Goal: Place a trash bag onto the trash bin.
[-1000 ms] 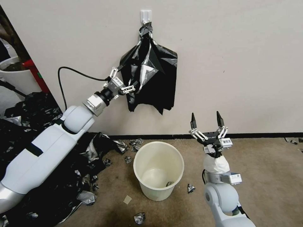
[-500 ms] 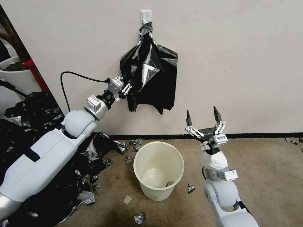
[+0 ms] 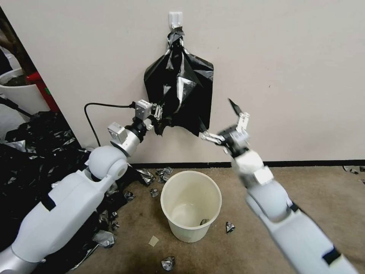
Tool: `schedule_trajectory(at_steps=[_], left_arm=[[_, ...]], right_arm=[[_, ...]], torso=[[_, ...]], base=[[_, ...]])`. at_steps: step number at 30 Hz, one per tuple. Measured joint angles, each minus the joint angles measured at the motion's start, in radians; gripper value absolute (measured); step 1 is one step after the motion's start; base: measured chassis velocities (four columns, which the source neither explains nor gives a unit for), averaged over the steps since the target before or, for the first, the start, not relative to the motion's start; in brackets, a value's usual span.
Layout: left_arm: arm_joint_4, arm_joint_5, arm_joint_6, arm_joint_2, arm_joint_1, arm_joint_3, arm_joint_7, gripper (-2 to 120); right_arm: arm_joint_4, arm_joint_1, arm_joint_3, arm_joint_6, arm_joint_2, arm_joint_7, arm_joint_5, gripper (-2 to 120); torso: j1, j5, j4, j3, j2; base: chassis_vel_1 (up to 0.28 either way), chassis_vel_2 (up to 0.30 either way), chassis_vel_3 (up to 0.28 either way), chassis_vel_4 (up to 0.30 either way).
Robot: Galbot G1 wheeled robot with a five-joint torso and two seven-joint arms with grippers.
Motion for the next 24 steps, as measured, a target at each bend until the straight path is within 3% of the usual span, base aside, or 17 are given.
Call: schedule_trajectory(at_steps=[2,3,9,14,24], left_arm=[[-0.011,0.003,-0.002,-0.015,0.018,-0.011,-0.003,0],[-0.011,0.003,-0.002,-0.015,0.018,-0.011,-0.003,0],[-0.03,0.017,-0.002,-0.025,0.035,-0.026,-0.004,0],[-0.03,0.038,-0.004,-0.026,0.038,-0.029,-0.004,0],[-0.049,0.043,-0.005,-0.026,0.049,-0.039,-0.002,0]], right_arm=[[-0.023,0.119,-0.081,-0.1,-0.022,0.06,0.029,100],[-0.023,0.119,-0.081,-0.1,-0.022,0.06,0.029,100],[0.005,0.29,-0.183,-0.309,-0.056,0.045,0.101,100],[0.036,0.384,-0.237,-0.409,-0.06,0.027,0.169,100],[-0.005,0.487,-0.298,-0.592,-0.049,-0.011,0.138,100]], torso=[[0.0,0.0,0.0001,0.0,0.0],[0.0,0.0,0.0001,0.0,0.0],[0.0,0.0,-0.0003,0.0,0.0],[0.0,-0.0001,-0.0002,0.0,0.0],[0.0,0.0,-0.0002,0.0,0.0]], base=[[0.0,0.0,0.0,0.0],[0.0,0.0,0.0,0.0],[0.0,0.0,0.0,0.0],[0.0,0.0,0.0,0.0],[0.0,0.0,0.0,0.0]])
